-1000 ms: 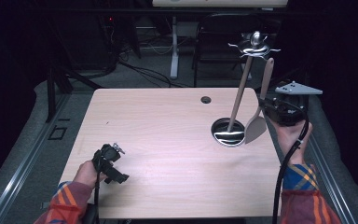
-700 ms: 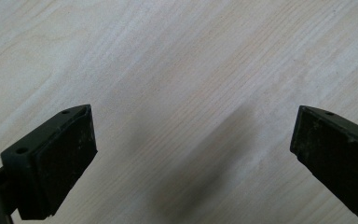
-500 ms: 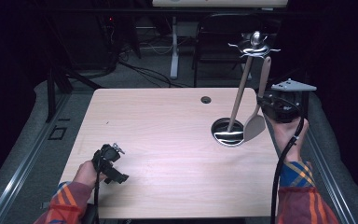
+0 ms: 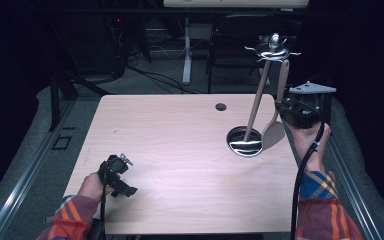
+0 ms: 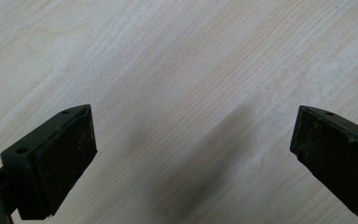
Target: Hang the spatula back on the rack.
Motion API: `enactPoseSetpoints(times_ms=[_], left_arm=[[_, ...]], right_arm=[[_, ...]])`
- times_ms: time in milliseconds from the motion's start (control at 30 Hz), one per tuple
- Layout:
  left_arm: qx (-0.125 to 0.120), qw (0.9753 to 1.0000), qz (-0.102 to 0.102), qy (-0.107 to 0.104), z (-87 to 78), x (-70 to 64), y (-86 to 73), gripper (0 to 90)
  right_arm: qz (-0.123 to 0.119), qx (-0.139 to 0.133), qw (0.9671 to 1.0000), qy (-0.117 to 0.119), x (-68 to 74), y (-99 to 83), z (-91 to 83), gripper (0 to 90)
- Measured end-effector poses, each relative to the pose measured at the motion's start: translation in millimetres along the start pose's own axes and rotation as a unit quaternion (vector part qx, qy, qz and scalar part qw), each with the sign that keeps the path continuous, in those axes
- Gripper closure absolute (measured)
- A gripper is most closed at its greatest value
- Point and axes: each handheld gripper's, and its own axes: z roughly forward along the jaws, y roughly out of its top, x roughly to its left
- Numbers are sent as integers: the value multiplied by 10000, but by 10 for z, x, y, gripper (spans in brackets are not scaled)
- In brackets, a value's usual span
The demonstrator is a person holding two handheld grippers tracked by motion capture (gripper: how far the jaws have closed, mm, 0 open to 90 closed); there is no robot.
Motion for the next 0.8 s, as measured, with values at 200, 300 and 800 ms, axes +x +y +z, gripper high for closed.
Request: enactPoseSetpoints(times_ms=[200, 300, 800], left_arm=[[27, 10000, 16, -1, -6, 8, -7, 0], [34, 10000, 19, -11, -6, 5, -8, 0], [28, 10000, 17, -17, -1, -3, -14, 0]], right_arm=[[-26, 112, 9999, 66, -4, 22, 27, 779], [-19, 123, 9999, 107, -5, 19, 48, 778], [-14, 110, 9994, 325, 27, 7, 63, 737]])
